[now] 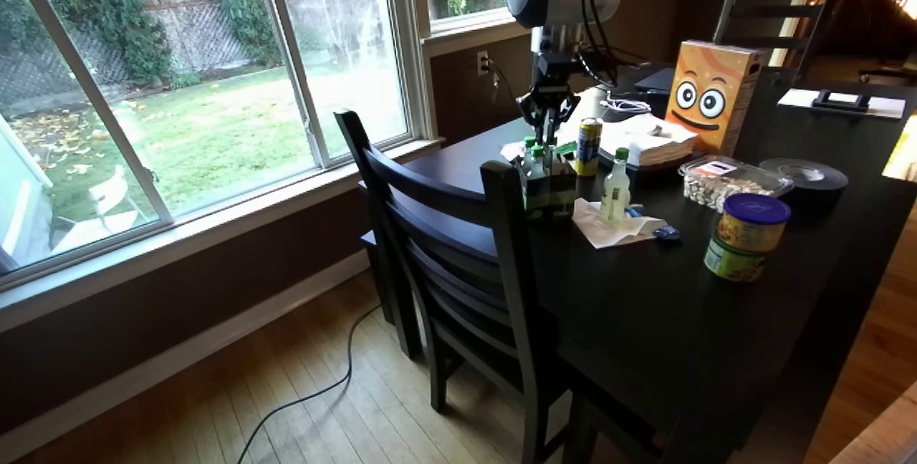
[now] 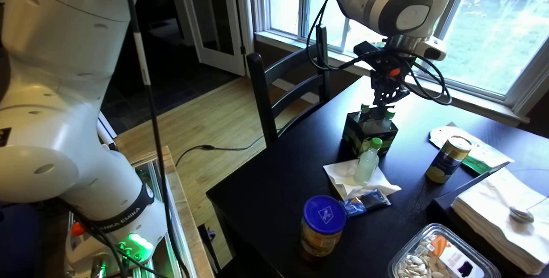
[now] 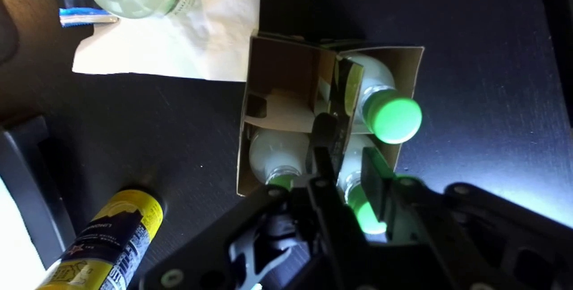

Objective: Move the box on the left backwards

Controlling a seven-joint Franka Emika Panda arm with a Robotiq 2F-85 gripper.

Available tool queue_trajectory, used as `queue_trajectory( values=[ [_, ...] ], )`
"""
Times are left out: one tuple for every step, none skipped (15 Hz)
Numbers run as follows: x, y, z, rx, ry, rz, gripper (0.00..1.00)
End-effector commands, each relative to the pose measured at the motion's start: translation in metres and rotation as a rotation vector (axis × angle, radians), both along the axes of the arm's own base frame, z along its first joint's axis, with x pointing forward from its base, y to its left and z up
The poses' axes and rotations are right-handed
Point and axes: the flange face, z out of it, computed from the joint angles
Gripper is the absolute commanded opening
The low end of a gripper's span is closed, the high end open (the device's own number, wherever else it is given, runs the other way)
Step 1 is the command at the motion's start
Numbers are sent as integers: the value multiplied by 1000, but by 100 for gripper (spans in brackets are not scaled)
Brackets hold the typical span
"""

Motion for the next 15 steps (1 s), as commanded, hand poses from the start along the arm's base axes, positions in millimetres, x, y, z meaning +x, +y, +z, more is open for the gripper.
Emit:
queue_trajectory(
  values=[
    [8,1,-8,26,-18,-28,25],
    [8,2,-10,25,-16,-29,25],
    [8,2,-13,27,-13,-29,20],
    [8,1,-15,24,-13,-31,18],
    [8,1,-17,20,-14,-31,2],
    [8,1,-17,16,-15,-31,4],
    [8,1,-15,10,-23,-29,2],
    [7,3,-9,7,-33,-26,0],
    [6,5,-4,-4,-39,-23,0],
    [5,7,1,-13,-48,-19,1],
    [3,11,8,-12,-47,-12,1],
    [2,14,12,-18,-46,-12,1],
    [1,17,19,-24,-48,-7,1],
    [0,20,23,-26,-44,-4,1],
    [-1,22,28,-30,-46,-1,1]
  ],
)
